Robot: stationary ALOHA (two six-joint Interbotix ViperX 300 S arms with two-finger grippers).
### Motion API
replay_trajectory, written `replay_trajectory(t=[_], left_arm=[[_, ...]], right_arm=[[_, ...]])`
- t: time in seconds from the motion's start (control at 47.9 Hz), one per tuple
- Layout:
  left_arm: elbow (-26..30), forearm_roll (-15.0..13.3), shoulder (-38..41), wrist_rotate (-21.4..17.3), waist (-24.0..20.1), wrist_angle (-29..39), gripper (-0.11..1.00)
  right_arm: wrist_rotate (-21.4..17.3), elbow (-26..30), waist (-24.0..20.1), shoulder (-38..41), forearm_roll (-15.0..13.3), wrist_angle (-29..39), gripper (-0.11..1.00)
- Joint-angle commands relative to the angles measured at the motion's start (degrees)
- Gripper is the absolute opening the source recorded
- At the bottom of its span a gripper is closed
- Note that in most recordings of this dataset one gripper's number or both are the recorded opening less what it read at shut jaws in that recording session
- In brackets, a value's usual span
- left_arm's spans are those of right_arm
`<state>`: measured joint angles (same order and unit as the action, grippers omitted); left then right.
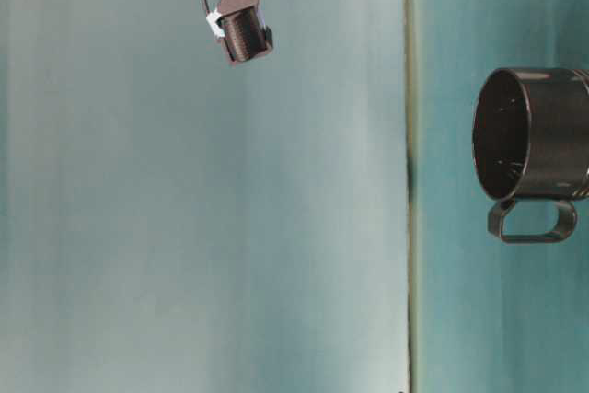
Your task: Put the paper cup into the moved cup holder.
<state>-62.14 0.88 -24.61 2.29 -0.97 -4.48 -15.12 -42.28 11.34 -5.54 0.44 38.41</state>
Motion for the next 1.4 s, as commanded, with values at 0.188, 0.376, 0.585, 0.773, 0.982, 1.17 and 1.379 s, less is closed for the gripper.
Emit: replay_trajectory(t=[0.188, 0.376, 0.585, 0.773, 0.982, 1.17, 1.379], left_arm=[[0.6, 0.1, -0.1, 0.0, -0.1, -0.3, 0.82], [0.6, 0.1, -0.1, 0.4, -0.1, -0.3, 0.82], [0.4, 0.1, -0.1, 2.1, -0.1, -0.3, 0.82], [0.4, 0.1, -0.1, 2.5, -0.1, -0.3, 0.81], [0.4, 0.1, -0.1, 2.5, -0.1, -0.3, 0.81], [0.4, 0.1, -0.1, 2.5, -0.1, -0.3, 0.81], [0.4, 0.1, -0.1, 2.5, -0.1, -0.3, 0.81]], right_arm=[[-0.4, 1.1, 0.0, -1.8, 1.0, 0.9, 0.04], [-0.4, 5.3, 0.5, -5.1, 1.1, 10.3, 0.04], [-0.4, 13.0, 0.9, -6.9, 1.2, 18.4, 0.04], [-0.4, 20.9, 0.6, -4.8, 1.8, 19.7, 0.04], [-0.2, 27.7, -0.8, 0.1, 2.4, 19.2, 0.04], [-0.1, 30.3, -2.1, 4.1, 2.4, 18.5, 0.03], [-0.4, 30.1, -4.1, 6.7, 2.4, 15.7, 0.03]])
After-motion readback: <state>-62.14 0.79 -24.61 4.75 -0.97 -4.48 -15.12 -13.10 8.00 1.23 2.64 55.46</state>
